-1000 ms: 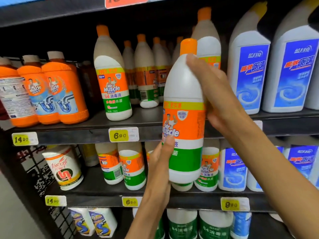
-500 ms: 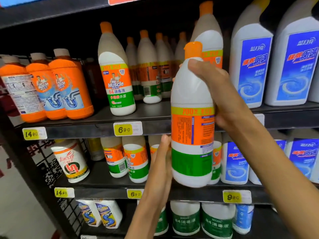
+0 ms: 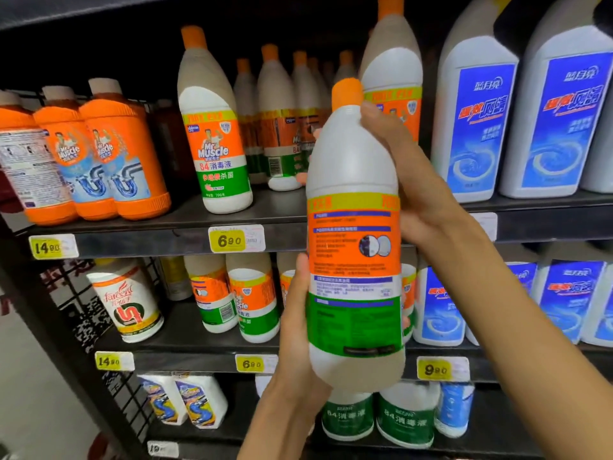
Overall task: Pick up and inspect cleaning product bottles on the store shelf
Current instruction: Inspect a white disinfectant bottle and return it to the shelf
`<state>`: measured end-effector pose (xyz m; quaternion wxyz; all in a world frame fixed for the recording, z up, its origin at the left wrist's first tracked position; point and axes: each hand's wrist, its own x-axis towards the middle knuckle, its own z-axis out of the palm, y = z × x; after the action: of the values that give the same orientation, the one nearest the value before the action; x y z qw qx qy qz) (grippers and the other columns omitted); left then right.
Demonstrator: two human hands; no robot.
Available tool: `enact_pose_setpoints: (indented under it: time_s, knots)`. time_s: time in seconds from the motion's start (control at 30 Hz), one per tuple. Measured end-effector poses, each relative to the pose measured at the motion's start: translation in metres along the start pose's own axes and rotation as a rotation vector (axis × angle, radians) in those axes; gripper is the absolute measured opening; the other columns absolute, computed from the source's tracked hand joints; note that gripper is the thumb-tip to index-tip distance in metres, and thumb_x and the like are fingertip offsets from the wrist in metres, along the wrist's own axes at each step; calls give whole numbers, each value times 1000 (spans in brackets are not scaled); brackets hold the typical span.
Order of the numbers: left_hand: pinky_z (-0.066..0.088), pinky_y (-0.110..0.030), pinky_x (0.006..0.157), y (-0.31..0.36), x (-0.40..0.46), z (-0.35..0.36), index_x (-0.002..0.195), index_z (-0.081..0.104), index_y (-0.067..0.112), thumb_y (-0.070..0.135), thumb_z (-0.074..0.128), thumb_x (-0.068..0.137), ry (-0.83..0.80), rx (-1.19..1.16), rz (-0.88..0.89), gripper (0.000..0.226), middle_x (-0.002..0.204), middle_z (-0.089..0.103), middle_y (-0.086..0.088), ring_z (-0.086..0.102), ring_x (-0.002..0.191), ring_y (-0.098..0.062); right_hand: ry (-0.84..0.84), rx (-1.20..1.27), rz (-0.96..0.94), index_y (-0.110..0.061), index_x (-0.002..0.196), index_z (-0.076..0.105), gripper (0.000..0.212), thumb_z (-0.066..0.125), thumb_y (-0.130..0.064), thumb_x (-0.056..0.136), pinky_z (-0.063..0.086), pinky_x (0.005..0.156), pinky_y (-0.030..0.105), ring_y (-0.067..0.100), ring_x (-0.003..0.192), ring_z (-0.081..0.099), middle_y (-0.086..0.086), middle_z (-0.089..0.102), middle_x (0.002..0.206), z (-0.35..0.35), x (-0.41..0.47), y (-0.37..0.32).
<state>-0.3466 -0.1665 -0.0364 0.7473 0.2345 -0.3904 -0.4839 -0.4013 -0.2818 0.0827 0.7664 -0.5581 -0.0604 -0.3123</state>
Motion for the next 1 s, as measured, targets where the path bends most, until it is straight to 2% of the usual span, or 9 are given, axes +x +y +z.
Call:
enact_pose_setpoints:
  time_s: [0.2, 0.27, 0.4, 0.47, 0.53, 0.7, 0.8, 0.93, 1.0]
  knots:
    - [54, -36, 86, -11, -1, -13, 118, 66, 15, 64, 34, 88, 32, 97, -84, 66, 111, 70, -9, 67, 100, -23, 72, -50, 22, -15, 92, 68, 17, 66, -30, 83, 56, 85, 45, 27, 91, 67, 11, 69, 95, 3, -4, 3]
    - [49, -39, 97, -6, 1, -22, 115, 69, 19, 59, 32, 91, 121, 198, -20, 59, 119, 68, -8, 63, 113, -22, 107, -170, 18, -14, 73, 70, 19, 63, -24, 88, 57, 77, 38, 23, 87, 68, 12, 70, 86, 10, -3, -8]
    - [40, -50, 106, 1, 2, -26, 123, 63, 23, 72, 45, 81, 192, 418, 82, 67, 126, 64, -8, 58, 120, -25, 256, -256, -75, -16, 63, 34, 40, 33, -11, 103, 33, 104, 27, 31, 109, 53, 24, 58, 109, 13, -16, -28]
    - [45, -47, 100, -5, 2, -21, 119, 64, 30, 74, 55, 71, 217, 506, 81, 65, 120, 67, -1, 62, 114, -21, 204, -394, -36, -12, 73, 54, 23, 55, -21, 95, 53, 86, 28, 21, 82, 67, 12, 69, 86, 10, -7, -17]
    - [52, -41, 92, -11, 1, -17, 113, 67, 33, 68, 59, 71, 233, 492, 75, 55, 114, 71, 1, 66, 107, -19, 234, -378, 1, -20, 86, 66, 16, 67, -35, 85, 58, 69, 27, 15, 79, 72, 0, 75, 83, -2, -3, -6]
    - [53, -42, 85, -2, 1, -15, 130, 57, 12, 65, 58, 74, 124, 31, -19, 77, 116, 66, -16, 65, 102, -30, 175, -151, 47, -21, 112, 64, 32, 63, -38, 85, 55, 85, 35, 18, 103, 66, 1, 71, 105, -12, 1, 0]
    - [56, -39, 73, 2, 2, -11, 126, 52, 0, 67, 32, 86, 5, -18, -140, 80, 101, 65, -19, 66, 85, -30, 123, 98, 33, -14, 123, 53, 43, 59, -37, 87, 57, 78, 36, 21, 91, 67, 7, 67, 98, -6, 3, 10]
    - [46, -40, 97, -6, 0, -13, 130, 48, -4, 60, 17, 96, -41, -59, -152, 79, 119, 61, -19, 61, 106, -30, 57, 195, -28, -14, 91, 61, 20, 56, -33, 89, 56, 60, 31, 18, 66, 69, 4, 70, 73, -2, 5, 15]
    - [43, -40, 102, -6, 0, -14, 135, 47, 0, 60, 34, 94, -49, 6, -131, 74, 127, 59, -18, 57, 117, -30, 77, 137, -47, -11, 104, 60, 27, 58, -33, 89, 57, 68, 36, 21, 73, 69, 7, 70, 82, -3, 4, 13]
